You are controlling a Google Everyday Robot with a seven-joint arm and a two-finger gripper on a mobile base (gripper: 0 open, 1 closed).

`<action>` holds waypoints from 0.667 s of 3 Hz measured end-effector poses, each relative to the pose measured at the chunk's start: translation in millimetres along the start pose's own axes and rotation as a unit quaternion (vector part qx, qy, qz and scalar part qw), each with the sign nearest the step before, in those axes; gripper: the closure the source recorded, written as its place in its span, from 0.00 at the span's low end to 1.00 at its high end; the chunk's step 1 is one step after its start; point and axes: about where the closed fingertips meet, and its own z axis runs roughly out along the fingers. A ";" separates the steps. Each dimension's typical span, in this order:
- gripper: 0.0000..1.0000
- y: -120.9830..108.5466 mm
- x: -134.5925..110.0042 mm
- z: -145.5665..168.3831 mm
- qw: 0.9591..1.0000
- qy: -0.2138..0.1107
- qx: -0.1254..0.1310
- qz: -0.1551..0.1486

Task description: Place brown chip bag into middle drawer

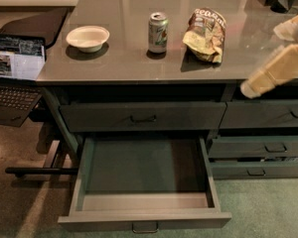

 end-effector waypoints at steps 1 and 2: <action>0.00 -18.3 -47.9 8.1 0.992 -0.095 0.015 0.078; 0.00 -23.8 -55.9 5.1 0.990 -0.109 0.026 0.087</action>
Offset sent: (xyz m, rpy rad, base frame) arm 0.0300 0.0226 0.0217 0.1806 -0.0599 -0.0832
